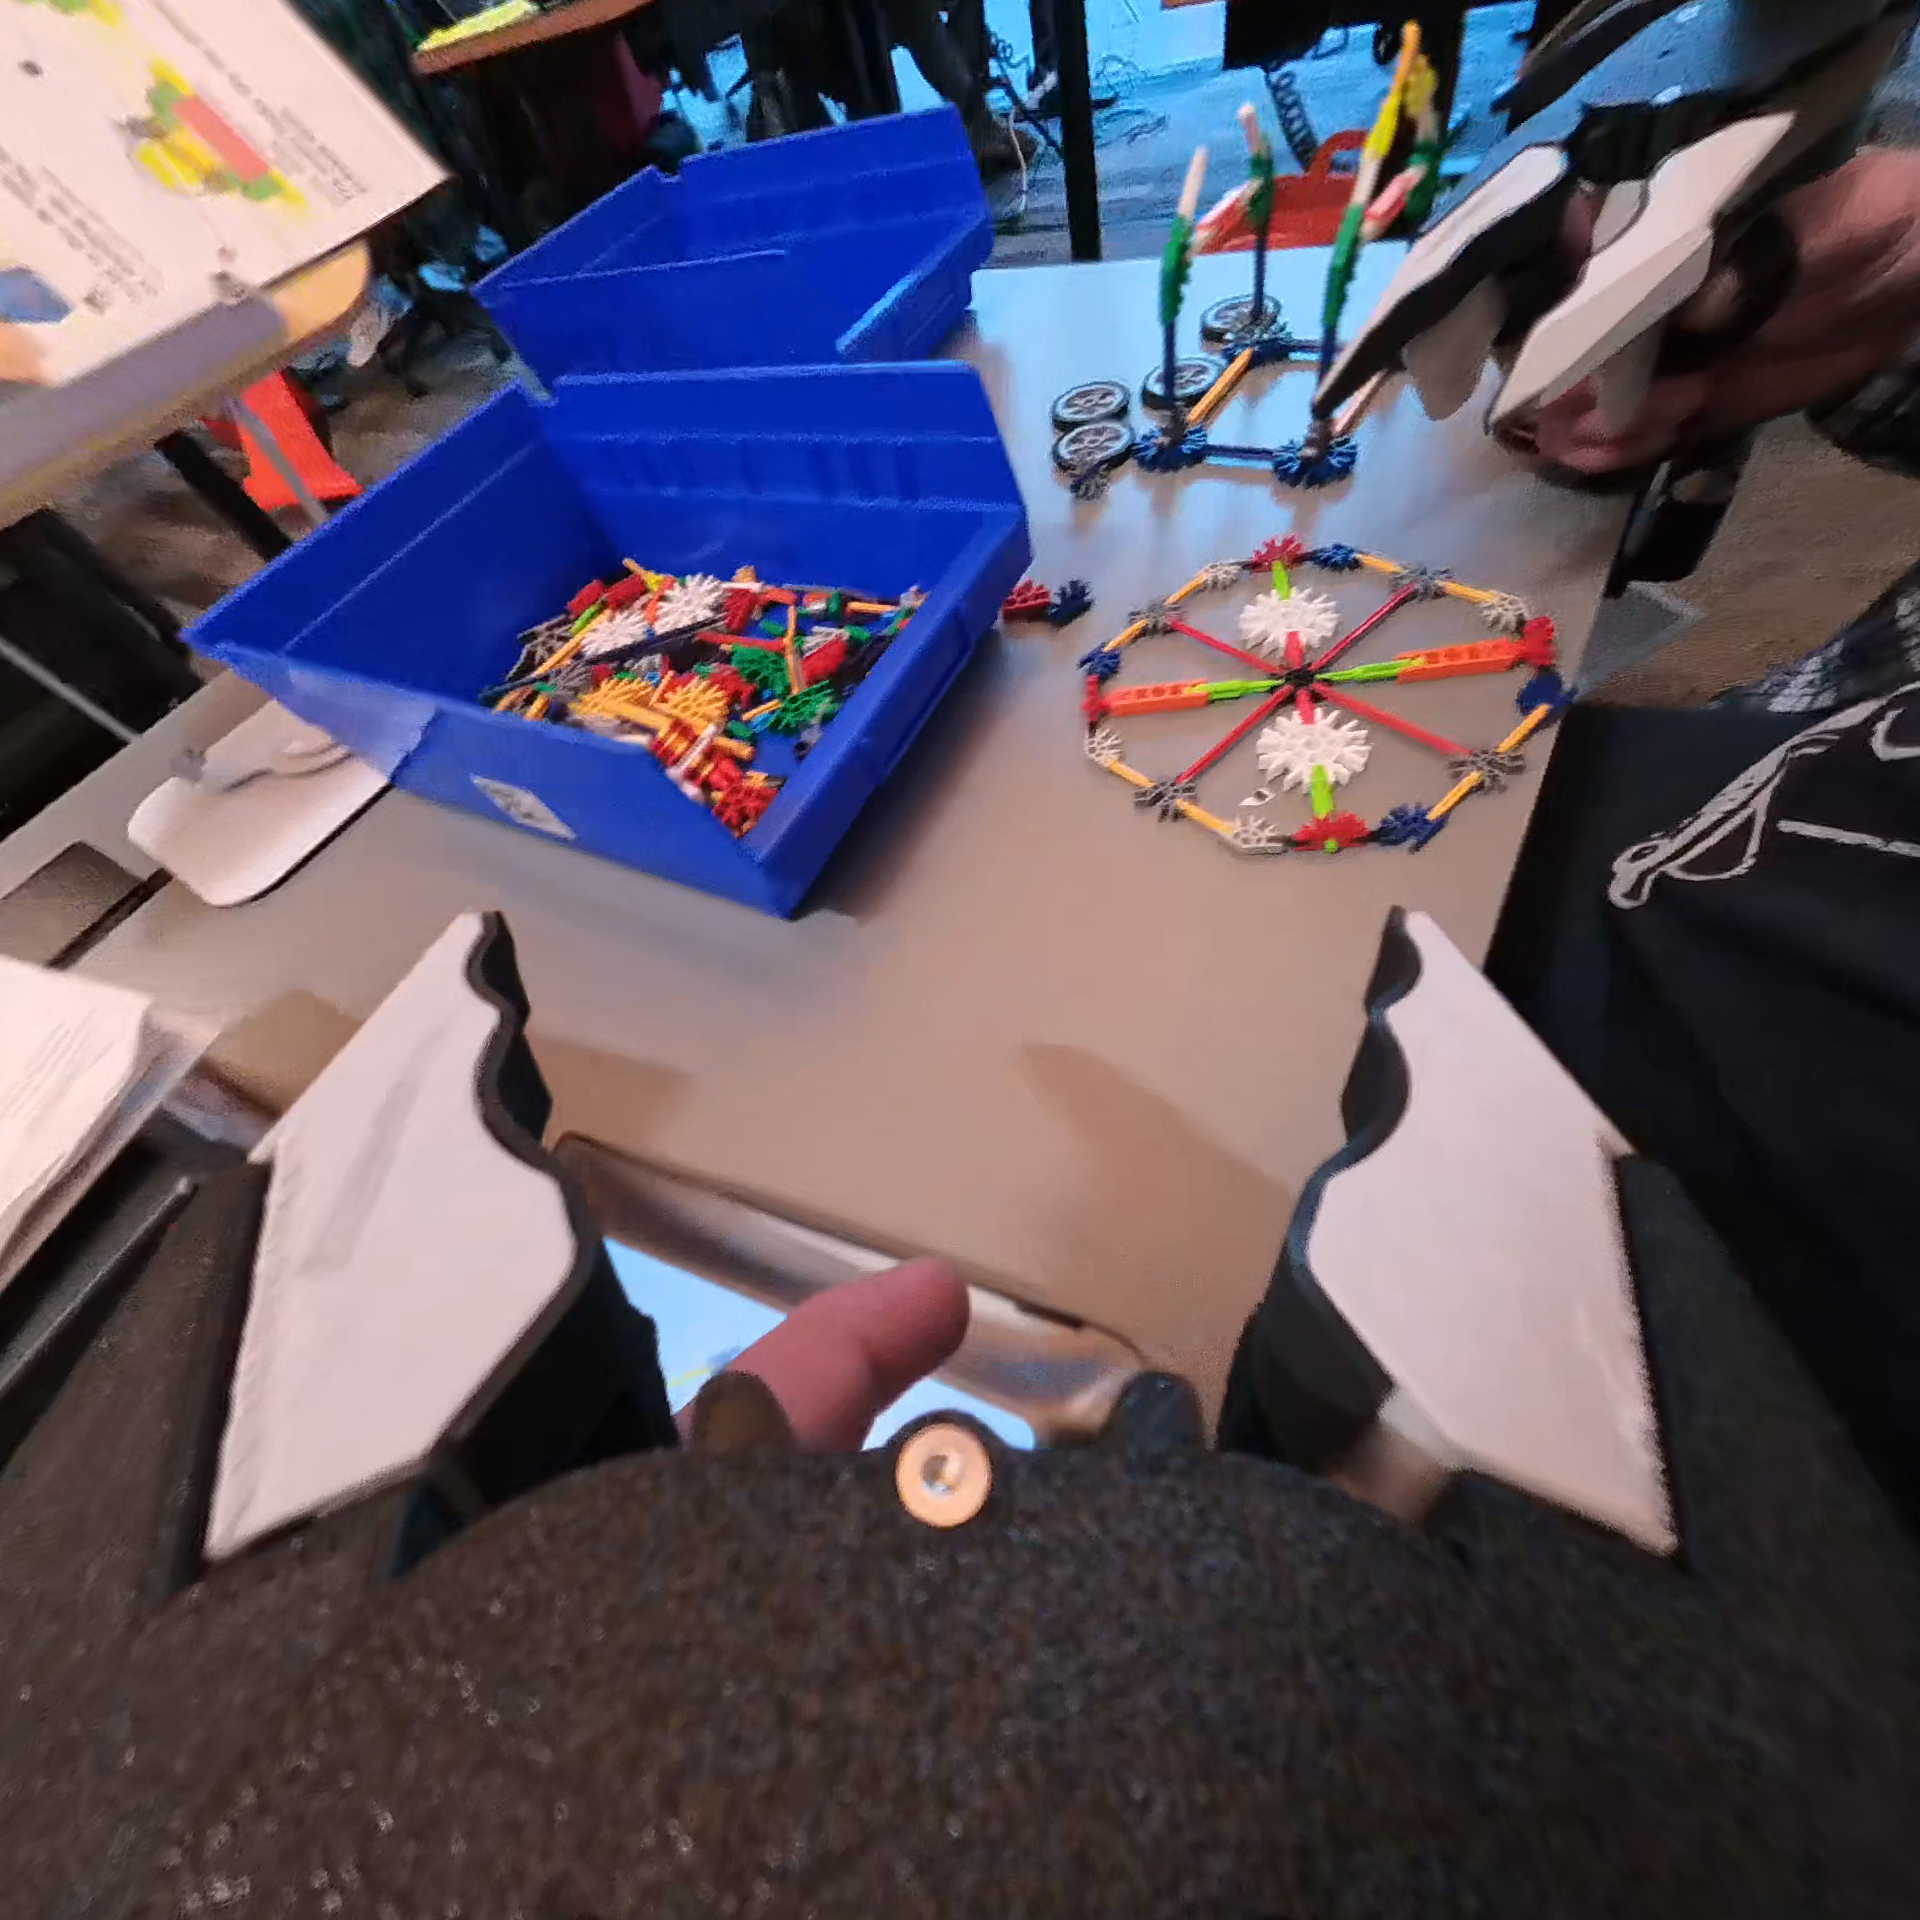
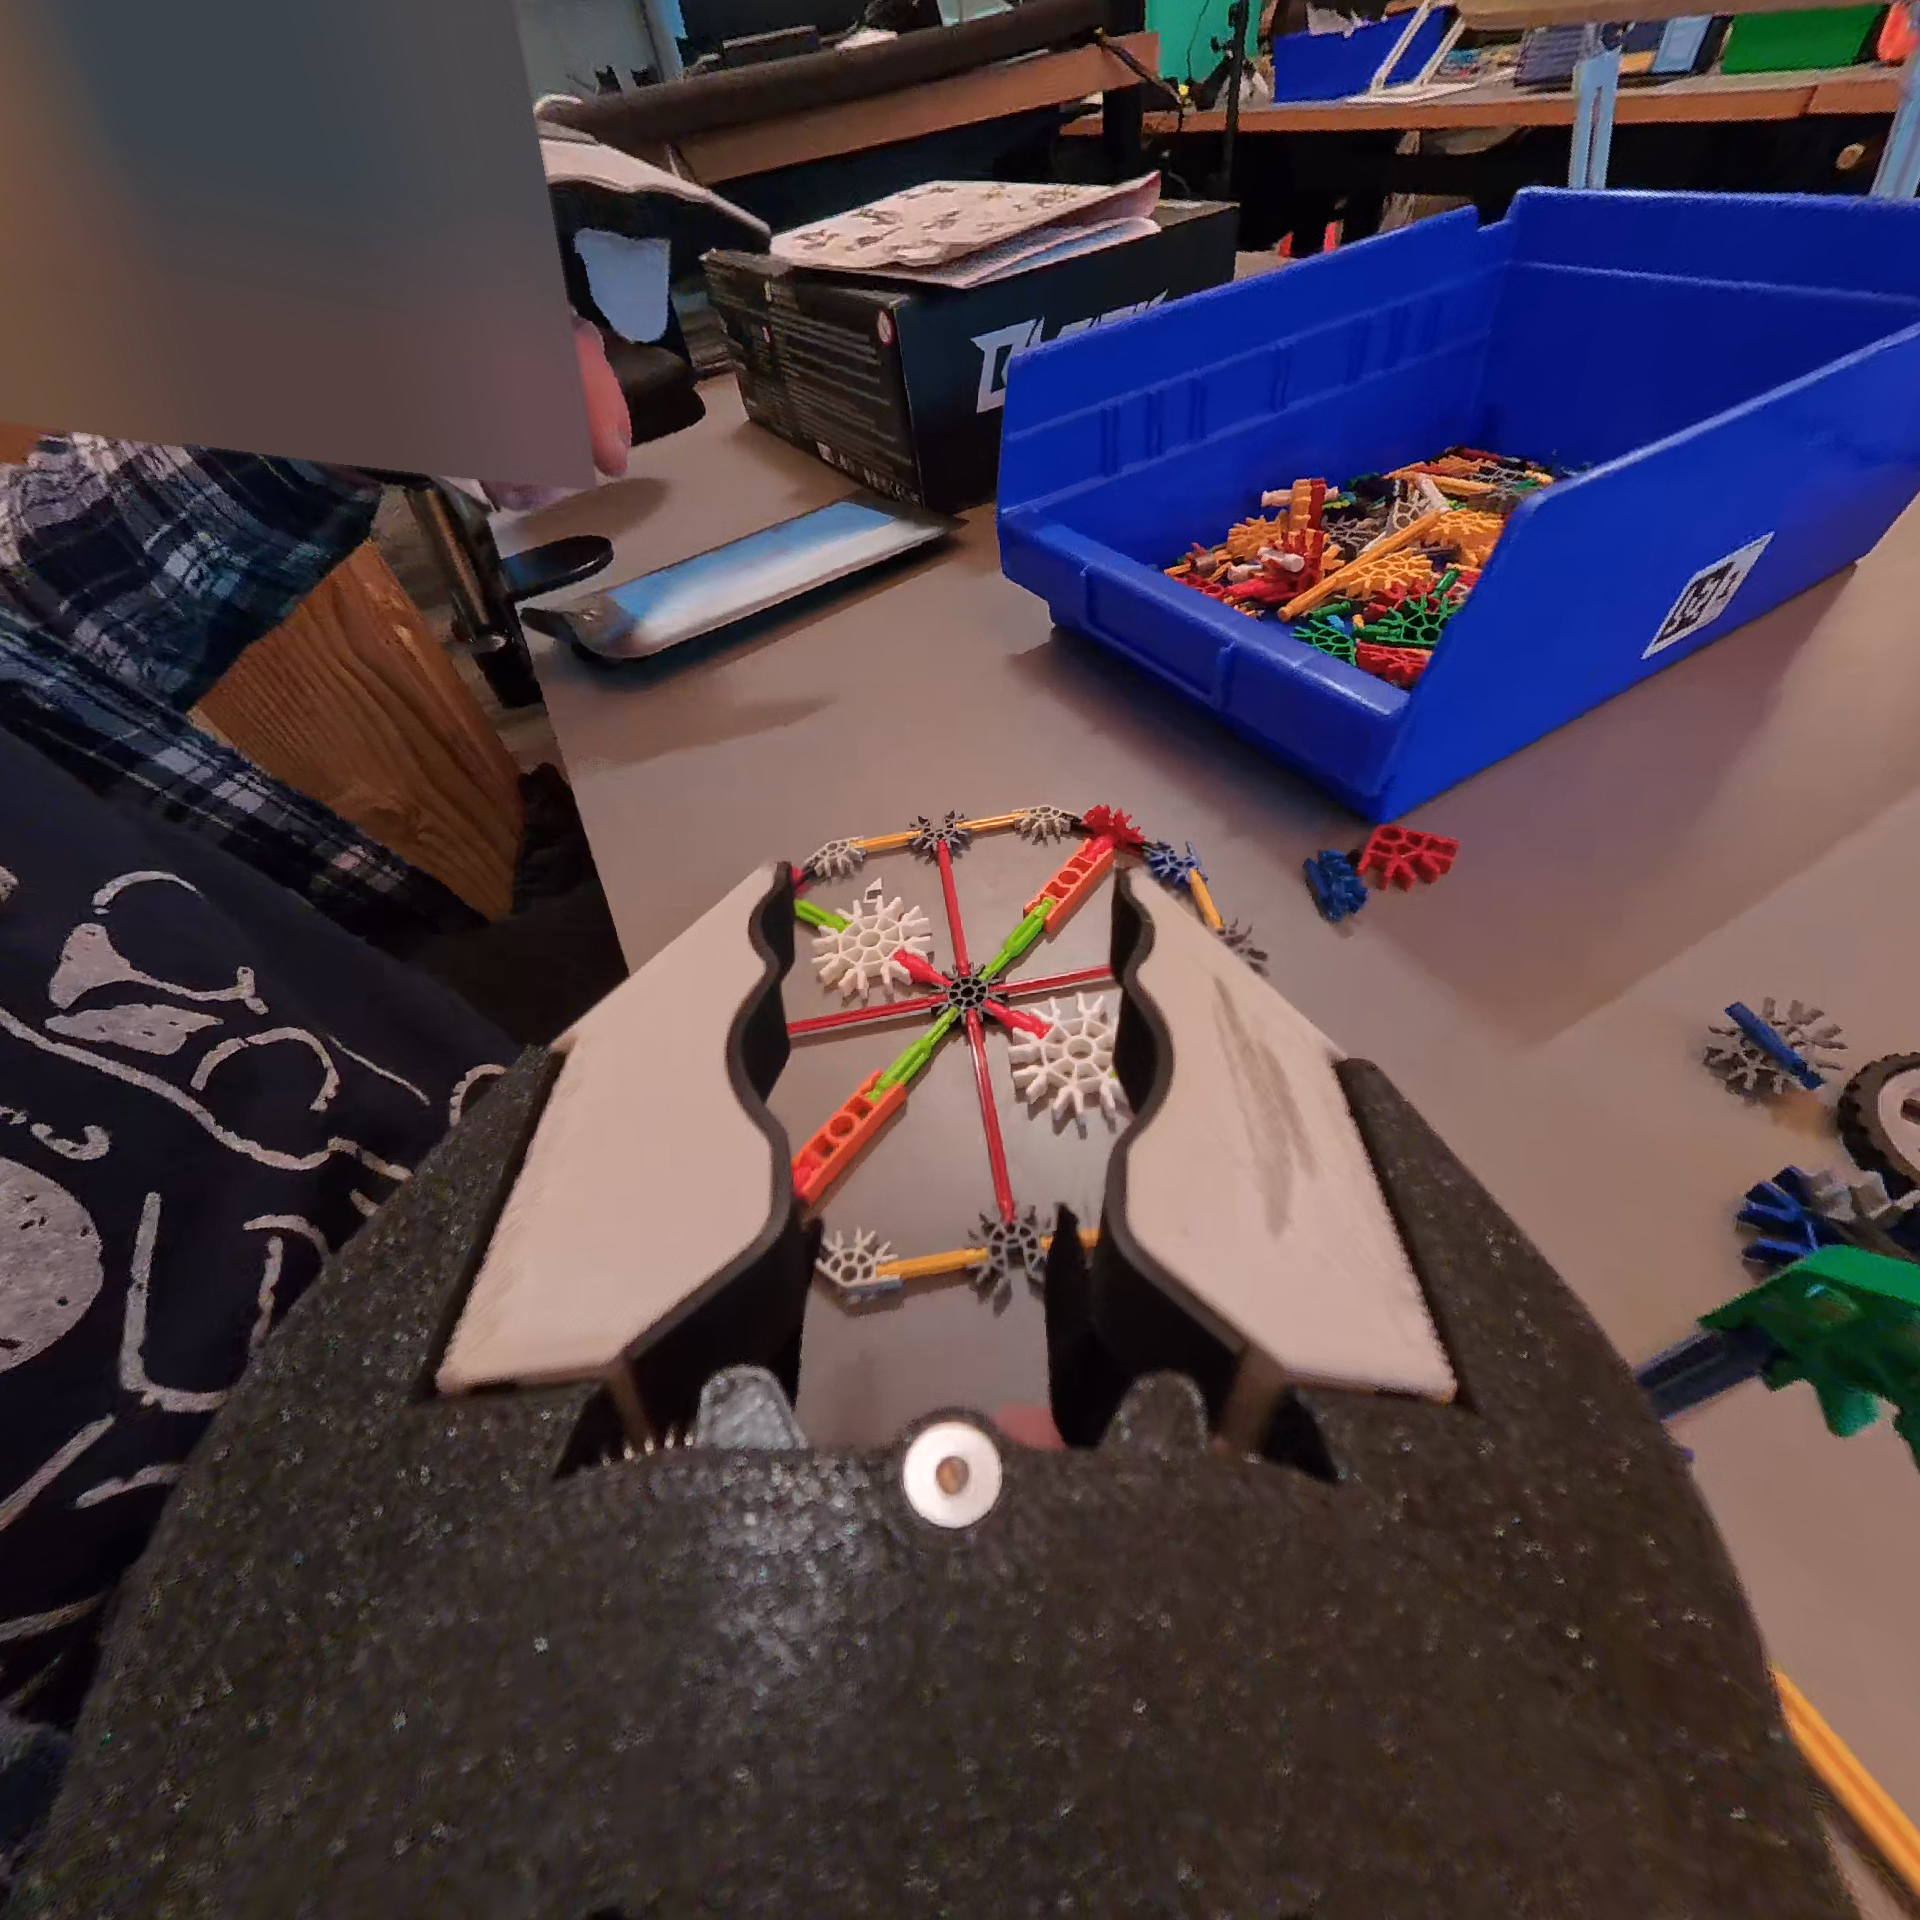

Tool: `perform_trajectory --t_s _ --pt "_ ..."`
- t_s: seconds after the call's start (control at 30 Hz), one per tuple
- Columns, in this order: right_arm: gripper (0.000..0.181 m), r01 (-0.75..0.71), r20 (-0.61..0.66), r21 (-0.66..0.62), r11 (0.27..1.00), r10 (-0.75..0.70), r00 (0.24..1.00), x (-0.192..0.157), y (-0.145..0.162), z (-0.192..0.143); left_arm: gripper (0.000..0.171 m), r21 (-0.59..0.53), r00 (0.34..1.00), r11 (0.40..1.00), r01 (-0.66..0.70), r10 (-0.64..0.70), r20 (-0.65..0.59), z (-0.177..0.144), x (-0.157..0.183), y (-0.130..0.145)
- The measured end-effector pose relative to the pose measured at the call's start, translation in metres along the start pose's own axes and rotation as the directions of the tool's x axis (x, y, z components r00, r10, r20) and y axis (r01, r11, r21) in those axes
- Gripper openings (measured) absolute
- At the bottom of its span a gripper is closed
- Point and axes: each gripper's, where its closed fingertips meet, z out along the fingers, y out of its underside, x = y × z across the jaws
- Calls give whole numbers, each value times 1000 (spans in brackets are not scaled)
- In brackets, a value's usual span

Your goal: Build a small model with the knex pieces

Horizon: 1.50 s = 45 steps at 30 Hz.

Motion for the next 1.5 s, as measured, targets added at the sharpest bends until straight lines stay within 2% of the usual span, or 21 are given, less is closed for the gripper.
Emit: perform_trajectory --t_s 0.13,0.2,0.27,0.3,0.4,0.5,0.67,0.8,0.97,1.03,1.1,1.17,1.27,1.43,1.5 --pt "60 35 -86 -113 993 -45 995 8 10 -4 152 -20 998 998 -56 57 16 17 14 -12" --pt "61 42 -152 -212 976 -75 985 18 20 -4 146 -10 999 999 -43 43 -33 30 29 -18" --pt "63 37 -149 -287 957 -83 985 18 31 -3 137 -16 995 999 -32 31 -90 46 47 -21" --pt "63 20 -148 -320 947 -71 986 18 37 -3 130 -27 993 999 -37 34 -110 56 56 -20" --pt "67 -11 -190 -389 921 -68 980 26 50 -7 127 -120 989 991 -59 41 -145 87 75 -7" --pt "77 -55 -209 -432 900 -40 977 29 60 -9 124 -231 980 973 -3 -43 -193 110 91 8" --pt "77 -105 -218 -478 872 -2 976 29 76 -10 123 -381 942 918 112 -220 -253 127 114 32" --pt "75 -100 -216 -488 867 -9 976 28 80 -2 112 -395 925 897 198 -304 -229 136 117 38" --pt "75 -52 -181 -509 859 -48 982 28 77 11 117 -343 911 903 258 -345 -224 137 115 24" --pt "76 -38 -174 -484 874 -54 983 28 68 14 125 -305 934 917 256 -316 -166 127 102 16" --pt "76 -5 -152 -447 895 -71 986 25 56 16 133 -258 965 933 250 -263 -15 109 70 11" --pt "76 29 -151 -417 909 -101 983 27 47 18 148 -235 958 931 278 -253 133 84 38 13" --pt "75 42 -143 -381 924 -103 984 29 42 20 156 -203 892 924 323 -227 390 39 -14 30" --pt "74 61 -121 -344 937 -109 987 26 39 22 157 -201 765 890 410 -215 608 -14 -62 65" --pt "74 72 -119 -336 939 -118 986 26 38 20 157 -231 729 862 452 -208 652 -27 -69 84"
